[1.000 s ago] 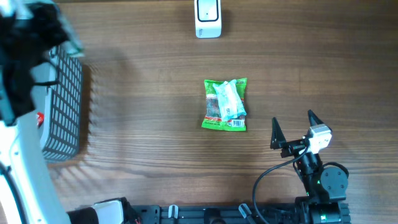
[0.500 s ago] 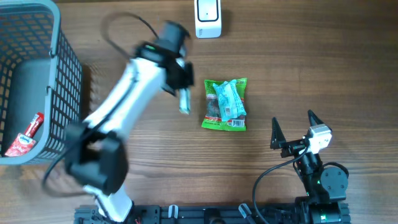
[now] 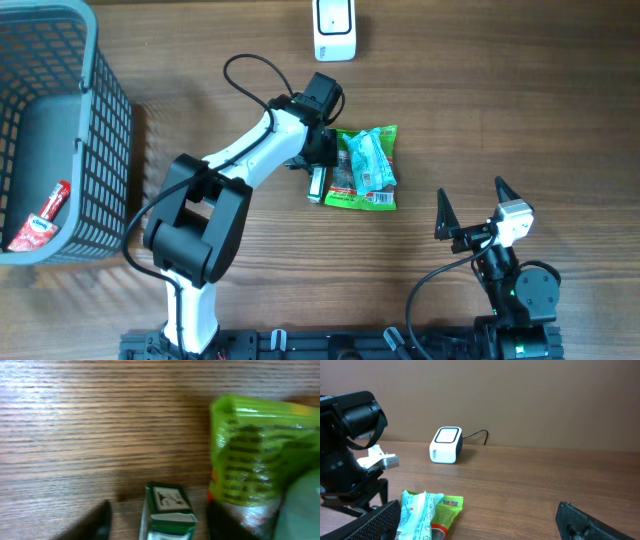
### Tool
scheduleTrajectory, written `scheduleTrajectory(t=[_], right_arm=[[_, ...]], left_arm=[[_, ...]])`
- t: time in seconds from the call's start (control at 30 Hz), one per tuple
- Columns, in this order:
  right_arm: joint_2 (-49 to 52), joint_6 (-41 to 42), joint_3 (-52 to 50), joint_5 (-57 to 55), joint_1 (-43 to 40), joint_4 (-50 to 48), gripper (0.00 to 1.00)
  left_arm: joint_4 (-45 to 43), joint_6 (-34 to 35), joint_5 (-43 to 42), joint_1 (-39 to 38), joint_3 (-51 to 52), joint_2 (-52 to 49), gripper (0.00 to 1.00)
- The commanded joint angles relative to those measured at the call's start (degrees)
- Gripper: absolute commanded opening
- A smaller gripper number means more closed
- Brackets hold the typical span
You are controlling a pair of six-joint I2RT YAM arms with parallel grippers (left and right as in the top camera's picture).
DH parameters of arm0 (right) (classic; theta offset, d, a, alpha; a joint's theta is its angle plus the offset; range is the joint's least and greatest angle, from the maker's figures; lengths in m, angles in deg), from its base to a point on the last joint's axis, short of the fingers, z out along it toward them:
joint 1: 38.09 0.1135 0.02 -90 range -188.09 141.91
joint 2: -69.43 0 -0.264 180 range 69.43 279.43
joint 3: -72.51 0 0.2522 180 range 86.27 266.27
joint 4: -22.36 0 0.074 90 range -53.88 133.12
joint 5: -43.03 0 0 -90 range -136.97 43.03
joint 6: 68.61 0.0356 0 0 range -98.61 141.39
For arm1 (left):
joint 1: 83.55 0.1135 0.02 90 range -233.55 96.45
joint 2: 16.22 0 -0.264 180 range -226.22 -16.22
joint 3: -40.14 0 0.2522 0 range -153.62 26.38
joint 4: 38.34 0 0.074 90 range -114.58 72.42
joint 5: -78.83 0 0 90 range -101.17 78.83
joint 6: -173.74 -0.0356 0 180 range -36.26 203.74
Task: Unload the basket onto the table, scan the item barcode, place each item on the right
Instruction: 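Carry the green box to the table beside the green bag and release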
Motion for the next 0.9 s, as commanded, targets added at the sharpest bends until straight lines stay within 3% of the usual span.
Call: scheduleTrajectory(t=[0.0,0.2,0.3,0.4,0.6,0.87], right_arm=[[-0.35,-0.66,-0.07,-0.31,-0.28,-0.20,1.00],[-0.35,-0.66,-0.07,-0.31,-0.28,-0.20,1.00],[-0.35,-0.66,-0.07,-0.31,-0.28,-0.20,1.00],[-0.35,-0.66,-0.07,-0.31,-0.28,-0.20,1.00],[-0.35,-0.66,-0.07,-0.31,-0.28,-0.20,1.00],[-0.35,-0.66,-0.07,-0.31,-0.28,-0.20,1.00]], left_arm=[[0.90,-0.04,1.22,1.60,-2.14,1.14,0.67],[7.13,-3.30,1.46,5.14,-11.61,5.95,0.70],[12.50,-6.25,4.37,7.56,-19.12,9.22,0.71],[19.28,-7.87,9.53,11.30,-27.19,12.61,0.78],[27.96,-9.97,17.38,25.29,-35.56,19.87,0.82],[33.53,-6.95,16.52,49.86,-35.52,22.67,1.00]])
